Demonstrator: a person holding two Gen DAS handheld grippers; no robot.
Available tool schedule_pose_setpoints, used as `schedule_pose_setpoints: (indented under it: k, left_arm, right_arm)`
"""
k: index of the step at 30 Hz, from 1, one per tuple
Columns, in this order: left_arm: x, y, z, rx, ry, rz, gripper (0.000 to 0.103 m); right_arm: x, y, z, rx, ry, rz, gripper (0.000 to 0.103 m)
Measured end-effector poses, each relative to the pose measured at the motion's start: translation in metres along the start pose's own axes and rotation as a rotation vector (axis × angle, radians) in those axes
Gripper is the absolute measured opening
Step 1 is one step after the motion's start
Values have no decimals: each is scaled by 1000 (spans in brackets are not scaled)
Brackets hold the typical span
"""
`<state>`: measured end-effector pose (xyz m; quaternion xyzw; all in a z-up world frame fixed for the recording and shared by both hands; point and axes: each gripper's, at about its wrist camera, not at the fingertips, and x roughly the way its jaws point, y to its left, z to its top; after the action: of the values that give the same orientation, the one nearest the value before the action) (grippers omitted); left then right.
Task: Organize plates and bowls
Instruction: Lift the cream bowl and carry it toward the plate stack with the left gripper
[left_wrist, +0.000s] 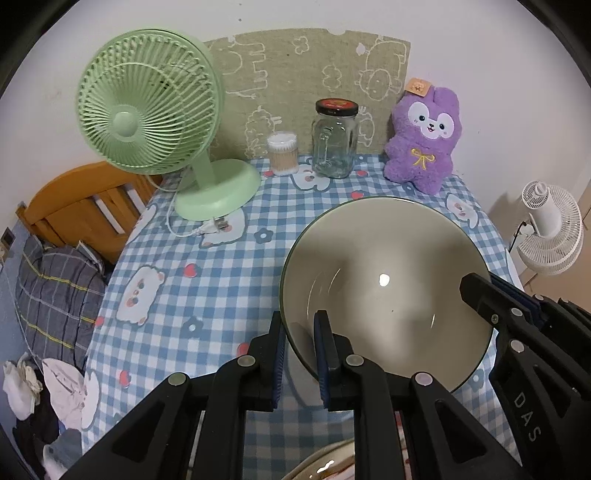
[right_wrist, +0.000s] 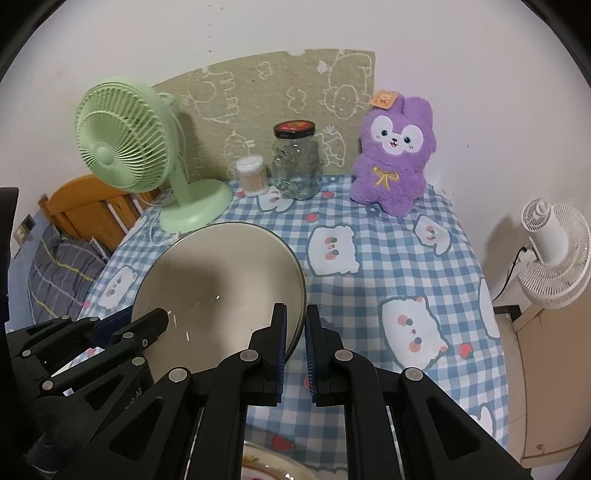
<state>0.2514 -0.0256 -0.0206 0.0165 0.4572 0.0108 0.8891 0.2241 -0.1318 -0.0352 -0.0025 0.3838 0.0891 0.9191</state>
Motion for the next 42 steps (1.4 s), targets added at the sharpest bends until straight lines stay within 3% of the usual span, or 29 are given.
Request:
schedule_pose_setpoints:
  k: [19, 42]
  left_arm:
    - [-66, 34, -33, -26, -65, 22, 12]
    - [-100, 82, -84, -75, -16, 48, 12]
  right_arm:
    - [-58, 43, -20, -34, -31, 20, 12]
    - [-97, 101, -60, -98, -40, 64, 12]
